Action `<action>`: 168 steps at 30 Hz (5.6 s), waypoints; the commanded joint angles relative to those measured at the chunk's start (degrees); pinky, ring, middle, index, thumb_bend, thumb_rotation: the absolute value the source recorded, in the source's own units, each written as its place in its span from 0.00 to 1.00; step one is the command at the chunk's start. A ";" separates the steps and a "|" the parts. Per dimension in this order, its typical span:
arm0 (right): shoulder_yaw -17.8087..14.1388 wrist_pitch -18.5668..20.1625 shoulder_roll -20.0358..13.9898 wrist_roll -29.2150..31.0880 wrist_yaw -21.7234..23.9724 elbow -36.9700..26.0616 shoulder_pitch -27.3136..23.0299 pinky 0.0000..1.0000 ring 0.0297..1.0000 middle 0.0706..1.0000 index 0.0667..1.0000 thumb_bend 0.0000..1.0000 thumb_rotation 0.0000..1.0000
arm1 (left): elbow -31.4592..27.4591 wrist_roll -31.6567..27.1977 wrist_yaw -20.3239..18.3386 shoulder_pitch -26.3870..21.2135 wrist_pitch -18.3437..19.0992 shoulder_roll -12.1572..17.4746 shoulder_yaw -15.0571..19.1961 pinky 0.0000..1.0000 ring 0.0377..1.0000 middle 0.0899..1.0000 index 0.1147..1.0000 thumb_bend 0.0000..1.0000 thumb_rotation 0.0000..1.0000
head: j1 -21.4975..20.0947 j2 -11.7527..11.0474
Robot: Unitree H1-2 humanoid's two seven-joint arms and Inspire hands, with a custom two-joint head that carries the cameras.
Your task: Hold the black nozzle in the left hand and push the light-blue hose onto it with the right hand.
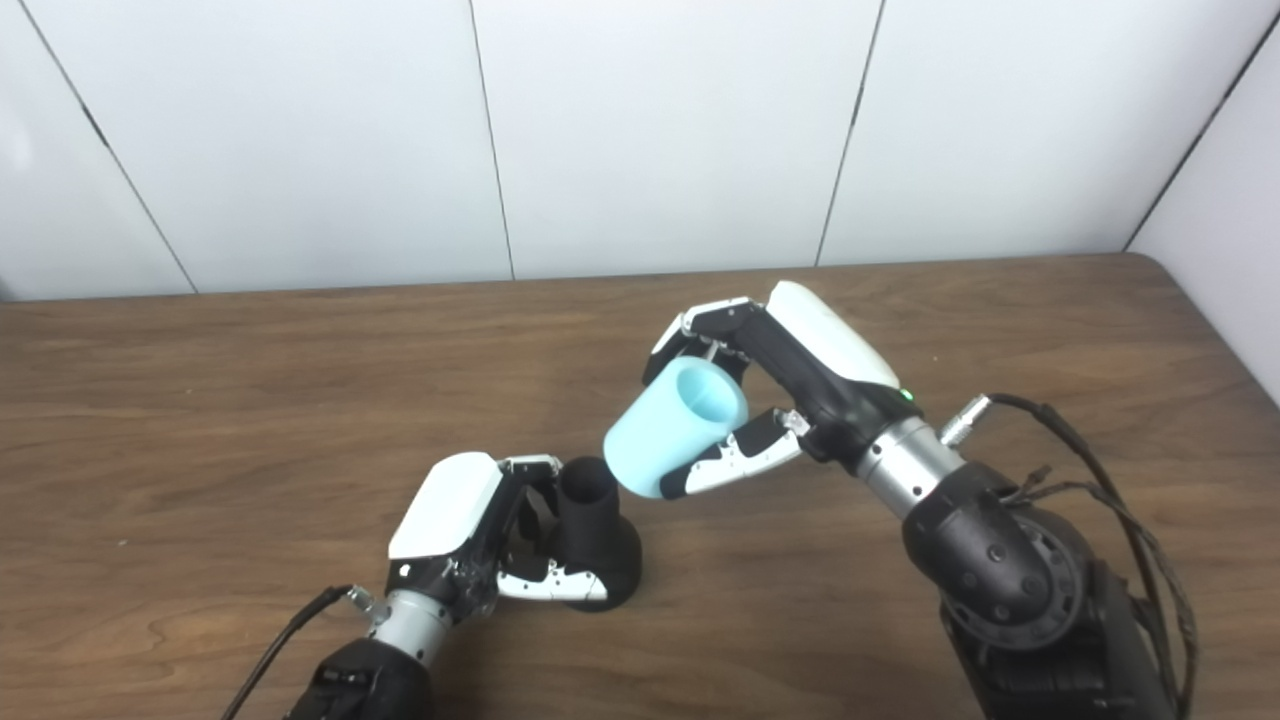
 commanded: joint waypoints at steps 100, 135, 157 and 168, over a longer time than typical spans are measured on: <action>6.72 0.44 -0.01 -6.89 15.08 2.27 -8.03 0.38 0.45 0.51 0.64 0.88 0.18 | 1.76 2.39 -9.12 4.64 3.39 1.24 -3.41 0.38 0.38 0.42 0.43 0.50 0.00 | -0.47 1.98; -1.64 -1.73 -3.91 -8.14 27.88 -14.42 -8.65 1.00 1.00 0.98 0.94 0.82 0.74 | 2.03 2.42 -9.96 4.22 3.54 1.38 -3.29 0.37 0.39 0.43 0.43 0.50 0.00 | -0.40 2.14; -0.41 -15.57 -1.73 -11.84 29.68 -14.57 -0.61 1.00 1.00 1.00 0.98 0.75 1.00 | 1.98 2.12 -10.11 3.90 3.53 1.36 -3.35 0.36 0.38 0.41 0.44 0.50 0.00 | -0.46 2.11; -1.51 -18.25 -0.26 -11.70 30.77 -14.59 0.60 1.00 1.00 1.00 0.99 0.75 1.00 | 2.00 2.38 -11.18 3.88 4.35 0.98 -3.27 0.36 0.37 0.40 0.45 0.50 0.00 | -0.52 2.31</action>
